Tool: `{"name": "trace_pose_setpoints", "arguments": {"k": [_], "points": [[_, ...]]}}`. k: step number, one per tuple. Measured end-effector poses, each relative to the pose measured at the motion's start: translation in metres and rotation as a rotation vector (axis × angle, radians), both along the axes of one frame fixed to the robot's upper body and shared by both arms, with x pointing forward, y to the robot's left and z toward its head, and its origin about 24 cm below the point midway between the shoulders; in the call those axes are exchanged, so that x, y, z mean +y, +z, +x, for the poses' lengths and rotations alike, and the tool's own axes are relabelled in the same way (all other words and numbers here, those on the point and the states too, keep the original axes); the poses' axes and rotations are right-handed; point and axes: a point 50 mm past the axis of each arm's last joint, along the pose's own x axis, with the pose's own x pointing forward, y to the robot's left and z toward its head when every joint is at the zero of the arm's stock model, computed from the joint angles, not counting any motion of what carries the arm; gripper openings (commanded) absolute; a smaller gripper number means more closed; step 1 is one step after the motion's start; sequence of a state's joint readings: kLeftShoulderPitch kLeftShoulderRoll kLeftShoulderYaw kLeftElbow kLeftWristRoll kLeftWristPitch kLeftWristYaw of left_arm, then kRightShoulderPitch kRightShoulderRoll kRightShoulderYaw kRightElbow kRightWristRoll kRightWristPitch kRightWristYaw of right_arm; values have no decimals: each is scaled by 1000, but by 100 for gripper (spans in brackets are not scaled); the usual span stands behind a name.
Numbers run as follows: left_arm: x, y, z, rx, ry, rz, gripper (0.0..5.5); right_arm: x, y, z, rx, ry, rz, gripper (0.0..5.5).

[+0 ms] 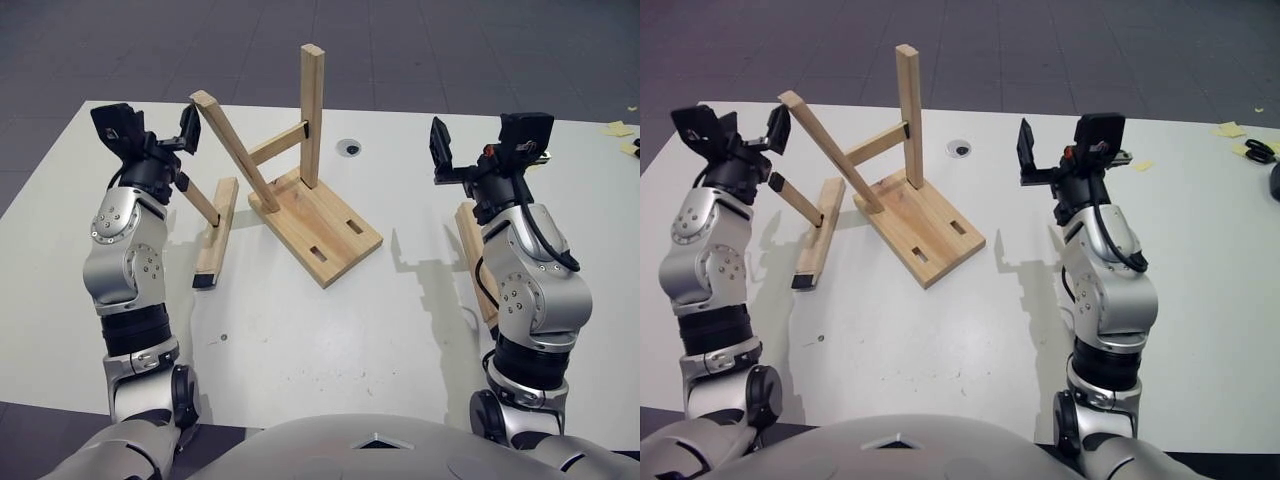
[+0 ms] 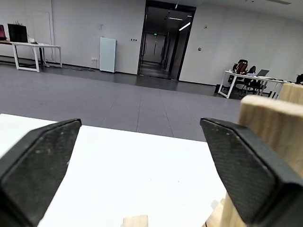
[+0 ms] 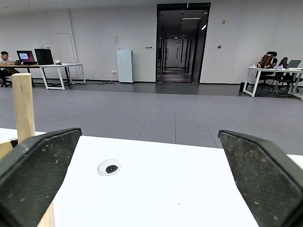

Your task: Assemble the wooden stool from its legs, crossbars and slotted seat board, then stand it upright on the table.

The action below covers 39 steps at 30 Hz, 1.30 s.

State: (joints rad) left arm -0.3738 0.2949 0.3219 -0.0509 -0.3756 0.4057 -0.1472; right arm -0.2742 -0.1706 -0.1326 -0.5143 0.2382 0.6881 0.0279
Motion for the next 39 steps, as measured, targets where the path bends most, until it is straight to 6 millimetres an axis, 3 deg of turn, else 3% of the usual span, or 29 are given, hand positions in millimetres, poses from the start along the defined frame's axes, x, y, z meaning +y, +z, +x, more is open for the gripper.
{"name": "trace_pose_setpoints", "arguments": {"k": [8,18,20,22,23,30,39], "points": [[-2,1,8,-15,-13,6,539,0,-1,1,2,5,0,540],[-2,33,15,-110,-17,27,539,0,-1,1,-3,5,-1,540],[-3,24,16,-68,-28,28,539,0,-1,1,-3,6,-1,540],[-8,-11,12,82,-74,39,539,0,-1,1,-3,7,-1,540],[-9,-15,11,99,-90,58,539,0,-2,1,-1,5,-2,540],[-2,-16,9,95,-80,38,539,-3,-1,1,-4,-1,-4,540],[-8,-7,9,63,-111,-31,539,-2,-1,1,-3,3,-2,540]]}}
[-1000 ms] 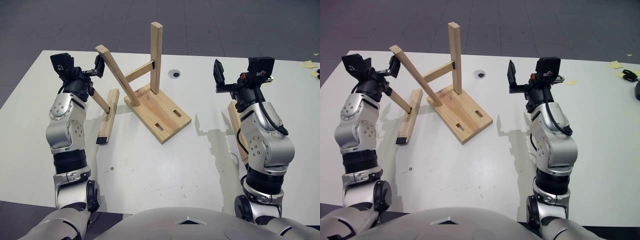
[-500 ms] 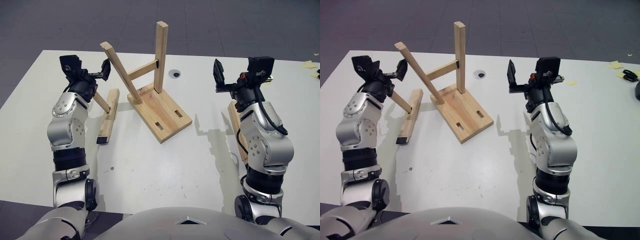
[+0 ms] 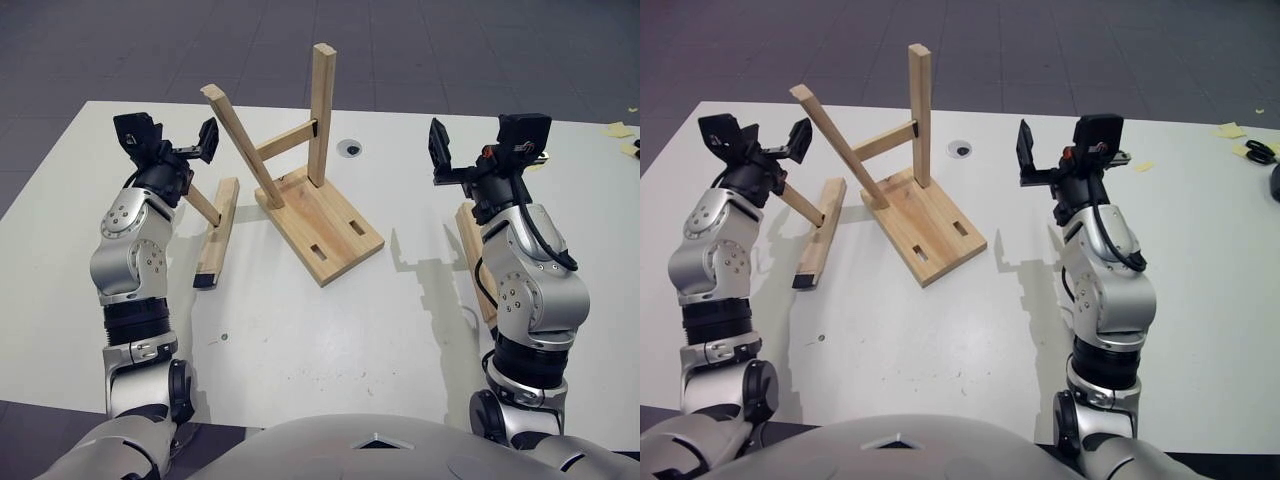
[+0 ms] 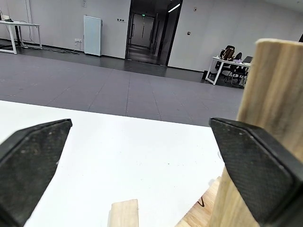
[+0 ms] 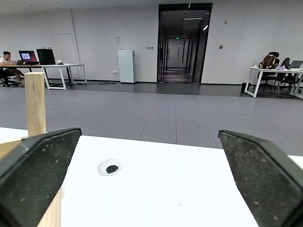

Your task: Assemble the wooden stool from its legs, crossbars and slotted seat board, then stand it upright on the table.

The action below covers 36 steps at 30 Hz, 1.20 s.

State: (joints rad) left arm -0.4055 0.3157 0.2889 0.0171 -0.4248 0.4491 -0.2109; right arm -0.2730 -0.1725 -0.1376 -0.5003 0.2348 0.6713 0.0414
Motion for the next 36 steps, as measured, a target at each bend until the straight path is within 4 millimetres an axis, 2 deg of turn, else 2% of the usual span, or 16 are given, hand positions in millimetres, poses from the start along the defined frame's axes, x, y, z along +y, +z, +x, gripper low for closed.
{"name": "trace_pose_setpoints", "arguments": {"k": [4,9,15,17,20,21,24,29,36], "points": [[-2,6,-1,-3,-11,4,539,1,-1,0,5,8,-2,540],[-2,37,-3,-108,-14,8,539,4,1,-2,-6,25,20,540],[-5,46,-6,-145,-28,8,539,5,4,-3,-19,38,57,540],[-2,37,-5,-123,-18,16,539,6,4,-3,-19,41,55,540],[12,-6,-2,2,52,-6,539,6,2,-3,-10,39,52,540],[17,-9,0,-2,70,-11,539,6,-1,-2,3,40,50,540],[14,-12,5,-17,60,-27,539,9,-3,-1,12,58,46,540],[-1,-13,9,-27,5,-52,539,10,-5,-1,15,61,39,540],[-1,-7,7,-41,17,-48,539,13,-6,-1,19,68,44,540]]}}
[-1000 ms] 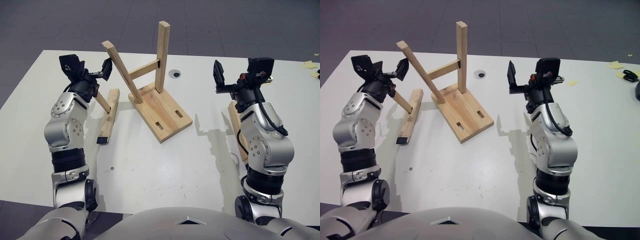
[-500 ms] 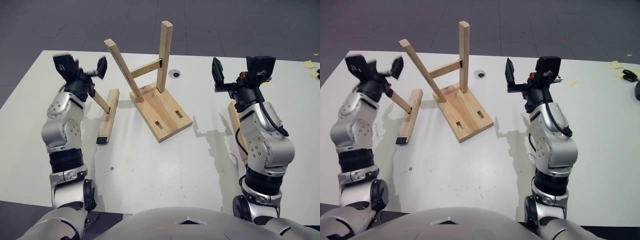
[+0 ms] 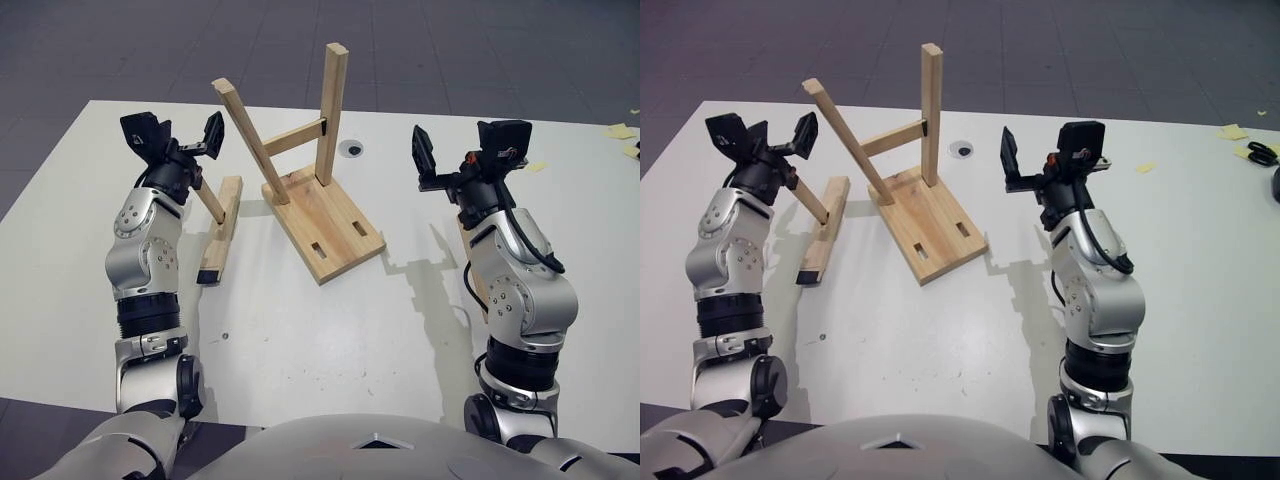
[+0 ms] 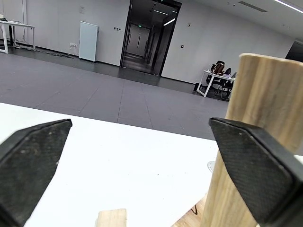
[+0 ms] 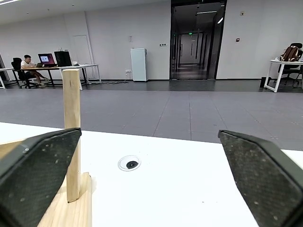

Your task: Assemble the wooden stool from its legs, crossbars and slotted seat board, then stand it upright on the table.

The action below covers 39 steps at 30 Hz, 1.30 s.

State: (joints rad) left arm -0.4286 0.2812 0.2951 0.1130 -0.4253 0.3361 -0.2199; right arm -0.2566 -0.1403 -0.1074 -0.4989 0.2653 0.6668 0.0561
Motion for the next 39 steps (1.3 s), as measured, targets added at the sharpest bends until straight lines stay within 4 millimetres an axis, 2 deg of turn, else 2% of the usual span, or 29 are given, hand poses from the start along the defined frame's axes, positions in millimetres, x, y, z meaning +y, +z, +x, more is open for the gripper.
{"name": "trace_pose_setpoints", "arguments": {"k": [5,10,16,18,22,24,28,34,37,39], "points": [[-1,10,-2,11,12,-1,539,1,1,-1,-7,4,13,540],[-7,40,0,-90,10,-6,539,1,3,-1,-13,4,24,540],[-8,39,1,-83,5,-7,539,2,7,-2,-27,10,39,540],[-9,22,2,-23,-2,-5,539,2,7,-2,-23,11,36,540],[-14,-45,3,215,-15,-35,539,4,4,-1,1,19,20,540],[-16,-60,-1,267,-19,-48,539,3,4,-1,3,19,15,540],[-16,-53,1,232,-27,-57,539,3,3,-1,10,18,11,540],[-16,-27,3,142,-42,-48,539,3,2,-3,11,16,8,540],[-10,-5,-9,132,-168,22,539,3,2,-3,11,17,8,540],[0,-5,-24,205,-245,135,539,1,0,-5,17,9,8,540]]}}
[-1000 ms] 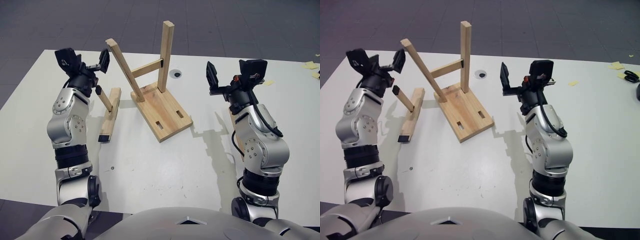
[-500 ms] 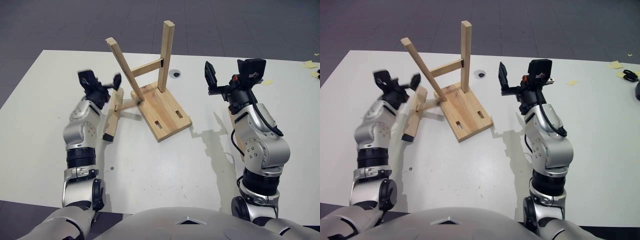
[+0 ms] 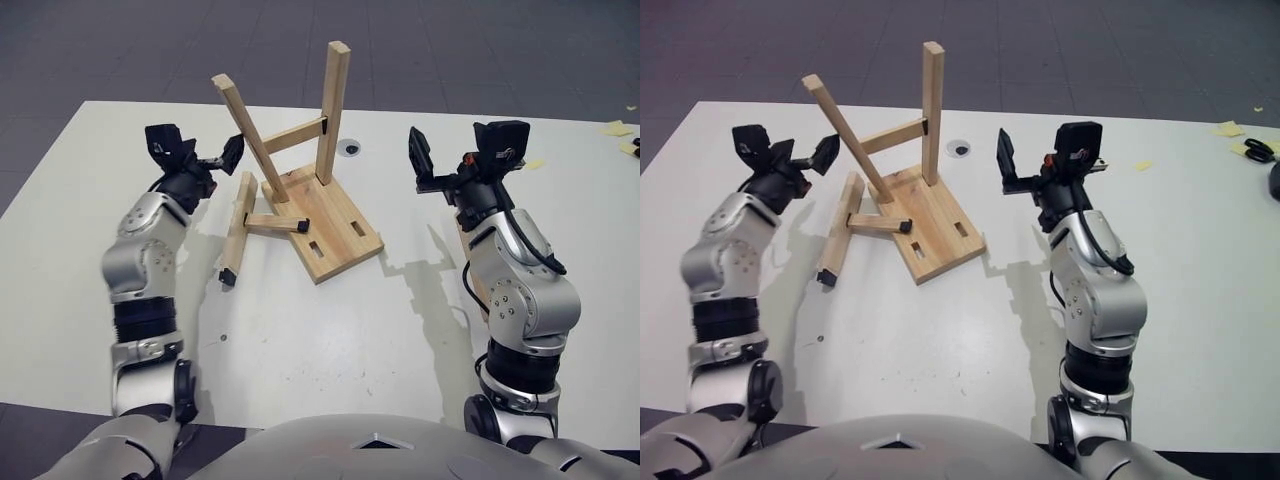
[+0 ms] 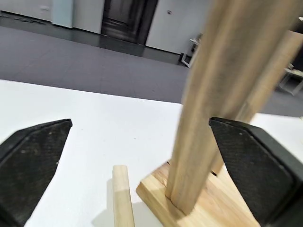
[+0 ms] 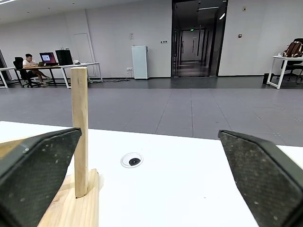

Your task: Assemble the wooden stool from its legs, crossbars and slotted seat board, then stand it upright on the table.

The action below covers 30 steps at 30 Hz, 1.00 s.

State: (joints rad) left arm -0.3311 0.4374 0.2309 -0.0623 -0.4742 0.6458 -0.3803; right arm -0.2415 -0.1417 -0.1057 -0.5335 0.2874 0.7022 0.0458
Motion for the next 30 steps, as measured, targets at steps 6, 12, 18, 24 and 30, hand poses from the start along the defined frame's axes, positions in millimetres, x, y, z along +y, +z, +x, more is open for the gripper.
{"name": "trace_pose_setpoints", "arguments": {"k": [6,12,18,24,30], "points": [[5,-26,-30,258,-207,202,539,-2,-4,-4,9,-17,0,540],[-5,-46,-36,364,-294,287,443,1,-6,-5,15,-16,2,540],[9,-51,-39,430,-303,436,347,-1,-9,-10,24,-41,1,540],[14,-55,-41,483,-346,495,227,1,-13,-17,33,-81,22,540],[27,-53,-36,489,-296,496,131,-2,-19,-21,50,-120,32,540]]}}
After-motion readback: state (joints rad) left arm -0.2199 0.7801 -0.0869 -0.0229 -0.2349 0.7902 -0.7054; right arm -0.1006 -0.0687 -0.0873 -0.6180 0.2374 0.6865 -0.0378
